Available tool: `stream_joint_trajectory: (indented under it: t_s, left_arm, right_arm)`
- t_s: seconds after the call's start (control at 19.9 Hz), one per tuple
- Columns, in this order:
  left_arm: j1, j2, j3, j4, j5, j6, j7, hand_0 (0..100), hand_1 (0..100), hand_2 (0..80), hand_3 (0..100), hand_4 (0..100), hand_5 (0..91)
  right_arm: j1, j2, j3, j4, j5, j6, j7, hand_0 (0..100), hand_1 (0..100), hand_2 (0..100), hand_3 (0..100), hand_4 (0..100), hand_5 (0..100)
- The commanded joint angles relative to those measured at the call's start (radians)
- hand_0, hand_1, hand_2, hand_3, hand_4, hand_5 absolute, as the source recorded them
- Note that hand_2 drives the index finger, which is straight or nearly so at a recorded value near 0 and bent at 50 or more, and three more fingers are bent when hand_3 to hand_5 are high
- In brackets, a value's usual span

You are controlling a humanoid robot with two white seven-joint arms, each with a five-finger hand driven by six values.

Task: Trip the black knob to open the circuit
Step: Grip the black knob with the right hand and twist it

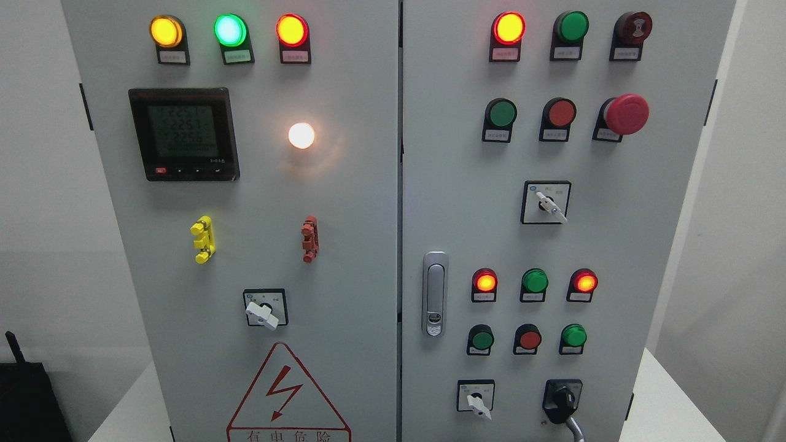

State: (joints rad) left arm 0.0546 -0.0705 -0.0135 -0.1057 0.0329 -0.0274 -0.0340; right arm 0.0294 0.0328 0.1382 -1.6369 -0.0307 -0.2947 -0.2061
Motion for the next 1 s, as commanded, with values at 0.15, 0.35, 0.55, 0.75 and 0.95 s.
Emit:
stream_joint_trajectory:
  t_s: [0.15, 0.35, 0.55, 0.75, 0.95]
  left_arm:
    - [-0.002, -0.002, 0.001, 0.000, 0.002, -0.002, 0.000, 12, 39, 0.0, 0, 0, 0.0]
    - [-0.004, -0.002, 0.001, 0.000, 0.002, -0.002, 0.000, 12, 39, 0.0, 0, 0, 0.0]
    - [-0.004, -0.002, 0.001, 0.000, 0.002, -0.002, 0.000, 12, 39, 0.0, 0, 0, 0.0]
    - [-0.002, -0.002, 0.001, 0.000, 0.002, -0.002, 0.000, 12, 39, 0.0, 0, 0, 0.0]
    - [-0.002, -0.002, 0.001, 0.000, 0.002, -0.002, 0.000, 12, 39, 0.0, 0, 0, 0.0]
  right_arm:
    - [-0.017, -0.002, 0.029, -0.040, 0.002, -0.008, 0.014, 100, 100, 0, 100, 100, 88]
    - [-0.017, -0.002, 0.030, -0.044, 0.002, -0.012, 0.014, 100, 100, 0, 100, 100, 88]
    - [-0.017, -0.002, 0.041, -0.046, 0.002, -0.017, 0.014, 100, 100, 0, 100, 100, 88]
    - [-0.019, -0.002, 0.041, -0.044, 0.002, -0.017, 0.014, 100, 100, 0, 100, 100, 88]
    - [-0.022, -0.002, 0.041, -0.046, 0.002, -0.018, 0.022, 100, 100, 0, 100, 100, 88]
